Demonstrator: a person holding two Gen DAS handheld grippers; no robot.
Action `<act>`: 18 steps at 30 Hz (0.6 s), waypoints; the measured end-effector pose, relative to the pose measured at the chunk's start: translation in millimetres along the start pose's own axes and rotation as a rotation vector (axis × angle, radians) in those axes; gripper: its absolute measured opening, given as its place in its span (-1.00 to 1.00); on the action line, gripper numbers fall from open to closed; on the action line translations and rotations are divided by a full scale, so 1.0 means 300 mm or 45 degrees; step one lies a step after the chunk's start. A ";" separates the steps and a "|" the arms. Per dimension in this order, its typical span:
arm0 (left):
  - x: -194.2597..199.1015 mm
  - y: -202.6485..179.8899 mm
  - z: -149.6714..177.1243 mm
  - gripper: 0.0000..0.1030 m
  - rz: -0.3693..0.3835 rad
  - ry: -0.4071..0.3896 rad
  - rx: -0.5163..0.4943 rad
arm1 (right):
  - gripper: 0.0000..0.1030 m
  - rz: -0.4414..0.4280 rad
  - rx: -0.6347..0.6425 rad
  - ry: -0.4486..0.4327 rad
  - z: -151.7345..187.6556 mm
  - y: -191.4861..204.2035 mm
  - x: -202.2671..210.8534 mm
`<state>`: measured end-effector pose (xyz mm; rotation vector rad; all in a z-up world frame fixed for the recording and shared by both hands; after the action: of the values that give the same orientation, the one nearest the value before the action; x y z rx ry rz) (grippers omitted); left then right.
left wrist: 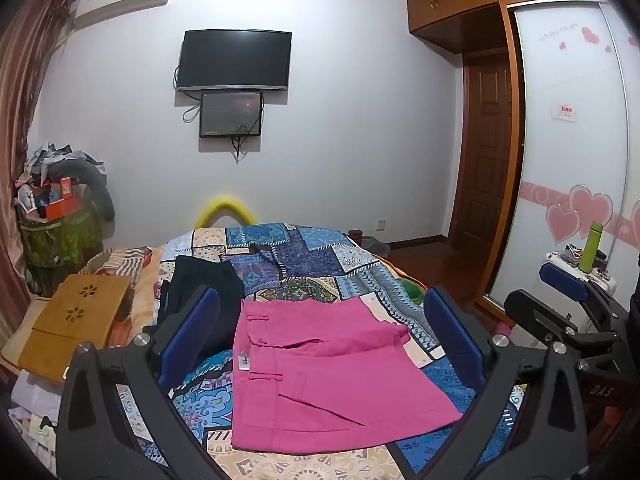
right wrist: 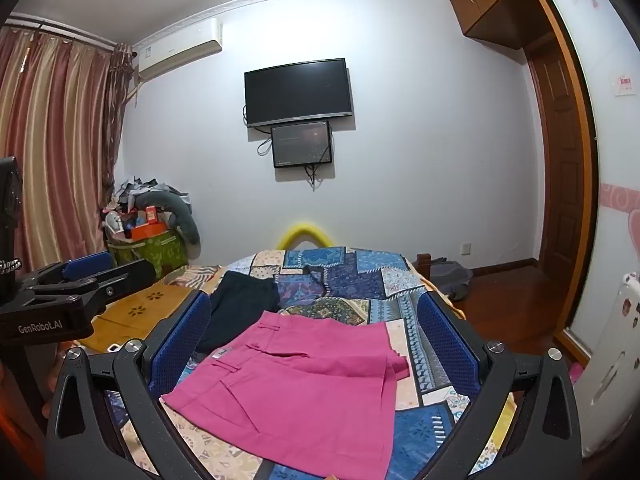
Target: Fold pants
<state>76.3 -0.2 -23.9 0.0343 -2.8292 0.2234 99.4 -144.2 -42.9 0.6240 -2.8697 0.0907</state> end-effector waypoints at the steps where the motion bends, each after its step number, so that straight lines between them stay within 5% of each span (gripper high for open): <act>1: 0.000 -0.001 0.000 1.00 0.000 -0.001 -0.001 | 0.99 0.000 0.001 0.000 0.000 0.000 0.001; 18: 0.015 -0.009 -0.011 1.00 0.006 -0.011 -0.008 | 0.99 -0.005 0.001 -0.002 0.000 0.000 0.000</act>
<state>73.0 -2.4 -19.1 0.0268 -2.8389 0.2163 99.5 -144.2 -42.9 0.6306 -2.8697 0.0909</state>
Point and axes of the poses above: each gripper's, at about its wrist camera, not at the fingertips, and x roughly against the way its jaws point, y to its left, z to its underside, the point moved 8 cm from there along -x, roughly the way its jaws point, and after that the axes turned 6 degrees about x, right-handed, at the moved point
